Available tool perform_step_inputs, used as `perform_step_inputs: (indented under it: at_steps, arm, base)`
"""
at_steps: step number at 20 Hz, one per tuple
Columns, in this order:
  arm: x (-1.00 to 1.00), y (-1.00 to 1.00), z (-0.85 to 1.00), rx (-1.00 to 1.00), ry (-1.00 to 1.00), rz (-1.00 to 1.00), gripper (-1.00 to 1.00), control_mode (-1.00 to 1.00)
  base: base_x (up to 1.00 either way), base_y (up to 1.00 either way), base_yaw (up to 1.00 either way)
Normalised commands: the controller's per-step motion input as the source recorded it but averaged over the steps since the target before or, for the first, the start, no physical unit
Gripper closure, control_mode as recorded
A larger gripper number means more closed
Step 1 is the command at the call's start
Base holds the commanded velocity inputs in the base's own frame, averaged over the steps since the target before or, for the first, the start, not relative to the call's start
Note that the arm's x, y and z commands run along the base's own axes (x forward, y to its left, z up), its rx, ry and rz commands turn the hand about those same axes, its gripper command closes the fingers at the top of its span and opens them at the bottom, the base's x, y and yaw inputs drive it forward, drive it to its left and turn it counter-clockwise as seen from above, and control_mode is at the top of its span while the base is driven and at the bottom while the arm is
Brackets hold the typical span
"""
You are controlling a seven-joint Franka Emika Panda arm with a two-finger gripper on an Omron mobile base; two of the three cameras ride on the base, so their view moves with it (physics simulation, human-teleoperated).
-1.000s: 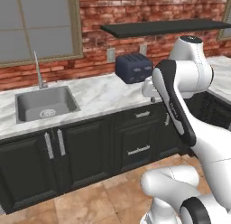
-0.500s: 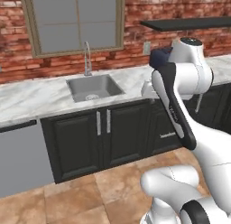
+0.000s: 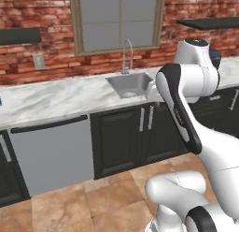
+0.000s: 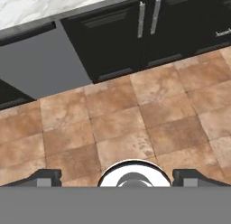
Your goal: Move the drinks to the dining counter.
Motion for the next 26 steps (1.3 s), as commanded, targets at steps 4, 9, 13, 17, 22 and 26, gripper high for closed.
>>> perform_step_inputs:
  at_steps: [4,9,13,17,22,26]
  arm:
    - [0.00,0.00,0.00,0.00,0.00,0.00,-1.00,1.00]
    - [0.00,0.00,0.00,0.00,0.00,0.00,-1.00,1.00]
    - [0.00,0.00,0.00,0.00,0.00,0.00,-1.00,1.00]
    - [0.00,0.00,0.00,0.00,0.00,0.00,-1.00,1.00]
    - [0.00,0.00,0.00,0.00,0.00,0.00,-1.00,1.00]
    - [0.00,0.00,0.00,0.00,0.00,0.00,-1.00,1.00]
  base:
    - [0.19,1.00,0.04]
    - [0.30,1.00,0.04]
    - [0.59,1.00,0.09]
    - [0.93,0.91,0.17]
    - [1.00,0.85,0.13]
    - [1.00,0.98,0.16]
